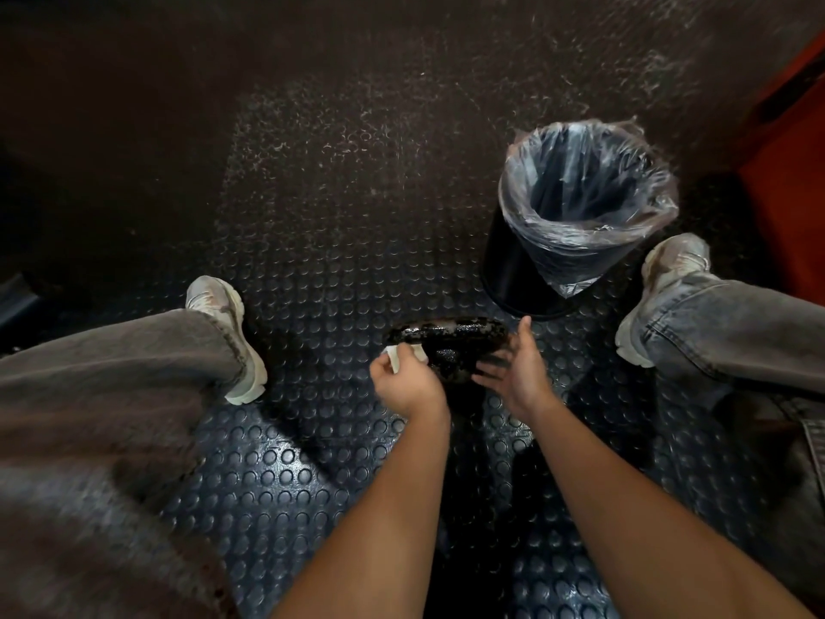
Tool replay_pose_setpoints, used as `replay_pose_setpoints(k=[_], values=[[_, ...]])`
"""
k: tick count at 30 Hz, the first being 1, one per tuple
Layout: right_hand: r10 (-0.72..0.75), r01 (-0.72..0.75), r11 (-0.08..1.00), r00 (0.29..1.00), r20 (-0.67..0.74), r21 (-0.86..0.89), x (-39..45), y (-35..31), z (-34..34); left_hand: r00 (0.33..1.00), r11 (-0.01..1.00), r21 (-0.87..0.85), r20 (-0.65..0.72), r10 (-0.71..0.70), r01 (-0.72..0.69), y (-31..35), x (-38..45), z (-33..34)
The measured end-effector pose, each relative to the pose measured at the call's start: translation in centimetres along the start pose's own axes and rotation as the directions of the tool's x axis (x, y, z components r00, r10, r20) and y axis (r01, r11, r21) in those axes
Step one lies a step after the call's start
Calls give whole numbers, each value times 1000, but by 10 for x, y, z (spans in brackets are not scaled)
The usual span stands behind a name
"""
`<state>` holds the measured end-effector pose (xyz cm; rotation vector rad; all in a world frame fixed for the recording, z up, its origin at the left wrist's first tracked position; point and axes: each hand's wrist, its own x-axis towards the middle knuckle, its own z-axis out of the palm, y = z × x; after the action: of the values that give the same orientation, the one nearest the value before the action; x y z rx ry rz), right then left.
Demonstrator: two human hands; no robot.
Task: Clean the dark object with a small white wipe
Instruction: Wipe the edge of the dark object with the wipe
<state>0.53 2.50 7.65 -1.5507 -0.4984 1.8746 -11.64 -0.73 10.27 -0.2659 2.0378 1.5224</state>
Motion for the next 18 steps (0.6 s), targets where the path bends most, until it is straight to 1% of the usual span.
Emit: replay_pose_setpoints(k=[1, 3, 5, 7, 8, 9, 11, 12, 13, 15, 16, 18], values=[[-2, 2, 1000, 1000, -1, 5, 0, 1, 0, 996, 995, 25, 9, 94, -94, 2, -7, 2], [-10, 10, 1000, 1000, 4, 12, -1, 1, 1, 957, 952, 106, 80, 279, -286, -2, -18, 2], [-9, 8, 1000, 1000, 4, 18, -1, 0, 2, 909, 901, 170, 198, 366, -399, -7, -22, -1], [-5, 5, 1000, 1000, 4, 17, -1, 0, 2, 875, 861, 229, 296, 384, -455, -15, -17, -4], [-5, 5, 1000, 1000, 7, 17, -1, 0, 2, 883, 863, 251, 300, 361, -438, -18, -13, -6], [-1, 0, 1000, 1000, 11, 18, 0, 1, 2, 911, 883, 268, 262, 319, -386, -19, -7, -7], [7, -8, 1000, 1000, 22, 10, -1, 1, 1, 986, 959, 232, 85, 145, -162, -16, 3, -9], [7, -7, 1000, 1000, 23, 3, -1, 1, 0, 998, 983, 172, 16, 64, -66, -14, 8, -8], [5, -5, 1000, 1000, 22, 3, -1, 0, -1, 1000, 991, 130, -9, 22, -21, -10, 9, -8], [5, -5, 1000, 1000, 14, 3, -2, -1, 0, 997, 994, 84, -22, 68, -66, 0, 4, -5], [6, -6, 1000, 1000, 8, -1, -2, -1, 1, 992, 990, 66, -10, 126, -125, 4, -2, -2], [0, 0, 1000, 1000, -6, -2, -2, -1, 2, 959, 957, 80, 75, 272, -278, 2, -14, 2]])
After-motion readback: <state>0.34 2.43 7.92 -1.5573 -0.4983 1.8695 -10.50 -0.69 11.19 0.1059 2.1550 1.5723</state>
